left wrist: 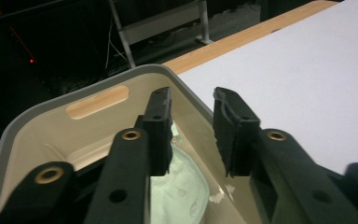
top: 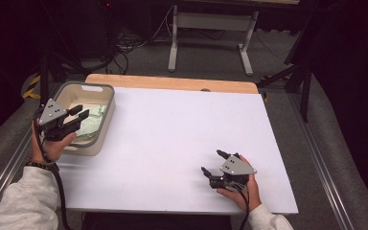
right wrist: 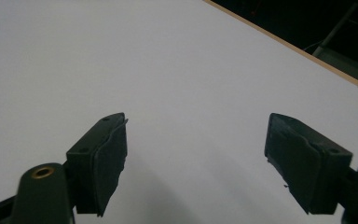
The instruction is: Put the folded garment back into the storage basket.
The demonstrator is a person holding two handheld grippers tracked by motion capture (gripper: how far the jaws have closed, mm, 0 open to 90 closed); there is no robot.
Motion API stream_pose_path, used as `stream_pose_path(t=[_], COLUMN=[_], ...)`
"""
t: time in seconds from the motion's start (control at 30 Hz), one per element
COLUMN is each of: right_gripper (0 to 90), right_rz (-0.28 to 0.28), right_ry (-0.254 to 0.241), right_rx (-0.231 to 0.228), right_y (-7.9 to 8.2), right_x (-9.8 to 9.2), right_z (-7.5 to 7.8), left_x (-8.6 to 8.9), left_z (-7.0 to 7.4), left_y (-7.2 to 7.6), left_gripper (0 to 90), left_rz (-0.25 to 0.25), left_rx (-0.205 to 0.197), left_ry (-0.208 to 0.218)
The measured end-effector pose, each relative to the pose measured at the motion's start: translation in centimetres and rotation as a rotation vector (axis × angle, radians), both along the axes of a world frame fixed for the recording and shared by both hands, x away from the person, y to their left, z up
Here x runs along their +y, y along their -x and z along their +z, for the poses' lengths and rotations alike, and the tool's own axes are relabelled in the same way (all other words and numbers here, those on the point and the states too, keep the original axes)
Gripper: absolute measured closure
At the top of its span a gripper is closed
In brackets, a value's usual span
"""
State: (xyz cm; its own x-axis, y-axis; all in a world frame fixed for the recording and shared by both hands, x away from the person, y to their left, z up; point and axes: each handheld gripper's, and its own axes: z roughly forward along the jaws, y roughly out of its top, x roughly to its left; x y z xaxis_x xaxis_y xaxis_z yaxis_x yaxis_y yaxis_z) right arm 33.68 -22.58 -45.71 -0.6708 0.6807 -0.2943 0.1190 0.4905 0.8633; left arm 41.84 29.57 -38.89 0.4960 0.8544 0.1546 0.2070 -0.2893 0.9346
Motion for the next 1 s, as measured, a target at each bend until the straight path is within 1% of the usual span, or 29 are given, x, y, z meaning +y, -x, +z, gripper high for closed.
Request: stream_pose_path(t=[0.03, 0.1, 0.17, 0.23, 0.33, 0.4, 0.47, 0.5, 0.53, 0.63, 0.67, 0.83, 0.87, 0.93, 1.0], right_gripper=[21.9, 21.9, 21.9, 21.8, 21.9, 21.8, 21.8, 21.7, 21.6, 21.2, 21.1, 20.8, 20.8, 20.8, 20.7], right_rz=[-0.002, -0.009, -0.010, -0.009, -0.008, -0.009, -0.010, -0.010, -0.012, -0.019, -0.020, -0.024, -0.024, -0.024, -0.022], right_ry=[0.000, -0.003, -0.007, -0.006, -0.007, -0.007, -0.007, -0.010, -0.009, -0.014, -0.017, -0.018, -0.018, -0.020, -0.020], right_rx=[-0.002, -0.007, -0.007, -0.007, -0.008, -0.010, -0.011, -0.010, -0.011, -0.014, -0.012, -0.016, -0.016, -0.016, -0.015], right_y=[0.0, 0.0, 0.0, 0.0, 0.0, 0.0, 0.0, 0.0, 0.0, 0.0, 0.0, 0.0, 0.0, 0.0, 0.0], right_x=[0.0, -0.1, -0.2, -0.2, -0.2, -0.2, -0.3, -0.3, -0.3, -0.4, -0.4, -0.5, -0.5, -0.5, -0.5], right_z=[0.0, 0.1, 0.2, 0.2, 0.2, 0.2, 0.2, 0.2, 0.3, 0.3, 0.3, 0.3, 0.3, 0.3, 0.3], left_x=[-0.1, -0.3, -0.5, -0.6, -0.8, -0.9, -1.0, -1.1, -1.2, -1.3, -1.4, -1.6, -1.6, -1.8, -1.8], left_z=[0.0, -0.1, -0.1, -0.1, -0.3, -0.4, -0.5, -0.6, -0.7, -0.7, -0.7, -0.7, -0.7, -0.7, -0.7], left_y=[0.0, 0.0, 0.1, 0.2, 0.2, 0.1, 0.0, 0.0, -0.1, -0.1, -0.1, 0.0, 0.0, 0.0, 0.1], left_gripper=[63.7, 61.3, 57.7, 54.7, 50.6, 47.5, 44.4, 44.4, 42.2, 37.9, 36.2, 30.6, 30.6, 26.4, 22.4], left_rz=[-0.004, 0.001, 0.005, 0.011, 0.012, 0.002, 0.004, 0.002, -0.001, 0.002, 0.010, 0.011, 0.015, 0.027, 0.039], left_rx=[0.002, -0.002, -0.006, -0.020, -0.030, -0.026, -0.021, -0.014, -0.016, -0.013, -0.013, -0.014, -0.014, -0.022, -0.029], left_ry=[0.002, -0.016, -0.011, -0.010, 0.006, 0.025, 0.020, 0.029, 0.032, 0.030, 0.031, 0.028, 0.024, 0.032, 0.024])
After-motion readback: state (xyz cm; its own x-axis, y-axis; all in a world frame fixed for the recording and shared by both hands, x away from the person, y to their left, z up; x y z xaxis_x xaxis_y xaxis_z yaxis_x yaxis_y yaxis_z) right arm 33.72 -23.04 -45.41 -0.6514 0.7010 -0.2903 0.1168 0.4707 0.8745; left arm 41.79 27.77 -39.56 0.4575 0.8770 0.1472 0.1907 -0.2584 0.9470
